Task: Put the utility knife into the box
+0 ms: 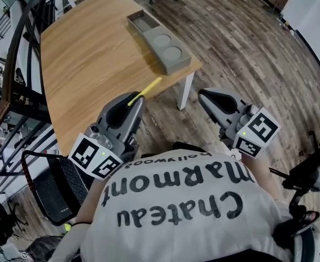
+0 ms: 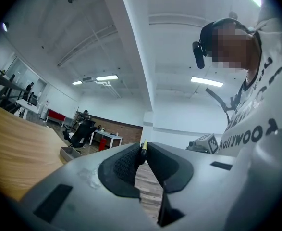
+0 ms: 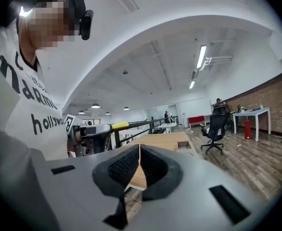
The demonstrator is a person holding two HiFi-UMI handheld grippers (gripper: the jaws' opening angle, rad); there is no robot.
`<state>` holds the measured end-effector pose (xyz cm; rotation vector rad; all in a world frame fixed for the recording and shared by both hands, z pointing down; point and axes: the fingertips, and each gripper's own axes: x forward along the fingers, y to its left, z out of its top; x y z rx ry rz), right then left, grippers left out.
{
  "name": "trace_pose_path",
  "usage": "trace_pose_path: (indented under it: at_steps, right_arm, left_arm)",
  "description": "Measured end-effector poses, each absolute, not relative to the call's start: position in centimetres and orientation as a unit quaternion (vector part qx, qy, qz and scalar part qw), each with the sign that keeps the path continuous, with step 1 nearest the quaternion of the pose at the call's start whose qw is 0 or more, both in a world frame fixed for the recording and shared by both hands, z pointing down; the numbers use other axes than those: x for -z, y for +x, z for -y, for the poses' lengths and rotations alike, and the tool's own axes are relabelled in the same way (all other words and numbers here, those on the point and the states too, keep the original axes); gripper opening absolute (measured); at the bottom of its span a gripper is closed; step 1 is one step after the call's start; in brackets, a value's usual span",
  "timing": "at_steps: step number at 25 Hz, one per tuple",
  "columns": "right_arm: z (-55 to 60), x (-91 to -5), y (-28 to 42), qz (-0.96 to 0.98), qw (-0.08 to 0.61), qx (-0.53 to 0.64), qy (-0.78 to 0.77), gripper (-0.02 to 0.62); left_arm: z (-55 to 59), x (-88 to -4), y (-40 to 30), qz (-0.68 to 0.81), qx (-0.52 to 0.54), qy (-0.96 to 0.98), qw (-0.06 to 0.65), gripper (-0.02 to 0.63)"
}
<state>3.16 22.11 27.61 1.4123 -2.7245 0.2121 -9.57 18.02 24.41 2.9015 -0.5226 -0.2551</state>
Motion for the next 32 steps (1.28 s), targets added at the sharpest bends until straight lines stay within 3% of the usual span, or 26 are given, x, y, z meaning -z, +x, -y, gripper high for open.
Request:
trace_pose_path:
  at_steps: [15,32]
  right_arm:
    - [-21.2,-28.7,4.8,0.882,0.013,-0.107,0.459,0.011]
    - [-13.1,-28.1,7.3,0.853,0.048,-0.119,0.506,0.011]
  left_arm:
    - [-16.7,-24.1,-10.2,0.223,0.083,0.967,0.091,0.049]
    - [-3.6,-22.6,-8.9,0.238,0.138,0.958,0.080,0.049]
